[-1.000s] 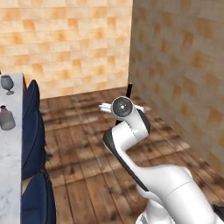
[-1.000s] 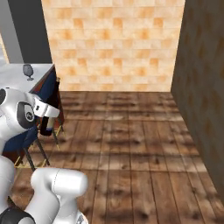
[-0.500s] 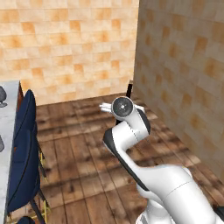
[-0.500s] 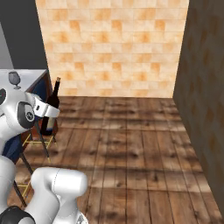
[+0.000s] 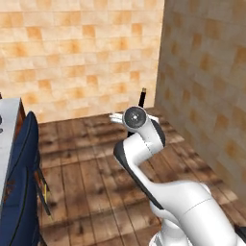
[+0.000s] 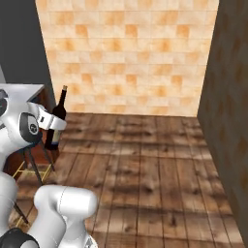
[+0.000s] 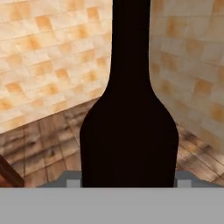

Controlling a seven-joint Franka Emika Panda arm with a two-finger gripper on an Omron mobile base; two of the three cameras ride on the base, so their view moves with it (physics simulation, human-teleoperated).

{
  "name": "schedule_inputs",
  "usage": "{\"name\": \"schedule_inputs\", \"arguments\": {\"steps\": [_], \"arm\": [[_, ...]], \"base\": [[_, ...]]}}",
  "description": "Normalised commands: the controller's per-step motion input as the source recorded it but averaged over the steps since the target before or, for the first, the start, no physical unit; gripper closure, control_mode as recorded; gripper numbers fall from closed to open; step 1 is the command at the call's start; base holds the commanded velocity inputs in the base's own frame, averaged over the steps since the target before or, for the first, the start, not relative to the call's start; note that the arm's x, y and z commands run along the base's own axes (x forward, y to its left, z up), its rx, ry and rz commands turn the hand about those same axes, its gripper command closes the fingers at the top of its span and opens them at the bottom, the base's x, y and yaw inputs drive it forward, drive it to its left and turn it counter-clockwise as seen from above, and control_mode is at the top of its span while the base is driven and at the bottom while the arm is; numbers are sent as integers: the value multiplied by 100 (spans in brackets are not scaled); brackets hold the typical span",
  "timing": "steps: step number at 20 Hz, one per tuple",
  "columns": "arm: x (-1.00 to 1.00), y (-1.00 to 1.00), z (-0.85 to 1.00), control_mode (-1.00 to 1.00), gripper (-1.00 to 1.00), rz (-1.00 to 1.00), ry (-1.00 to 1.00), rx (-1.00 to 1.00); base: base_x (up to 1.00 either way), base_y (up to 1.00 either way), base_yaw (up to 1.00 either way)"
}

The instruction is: There is a wine glass and glass cup on the dining counter. Place the wine bottle next to the wine glass and the juice bottle next to the glass cup.

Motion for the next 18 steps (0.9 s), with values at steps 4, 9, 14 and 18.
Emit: {"name": "schedule_inputs", "arguments": {"steps": [4, 9, 14, 18], "arm": [[0, 0, 0, 100, 100, 0, 0, 0], [0, 0, 0, 100, 100, 0, 0, 0], [0, 0, 0, 100, 100, 0, 0, 0], [0, 0, 0, 100, 100, 0, 0, 0]], "base": [[79, -23, 9], [81, -22, 9], [87, -16, 11], [87, -12, 14]]}}
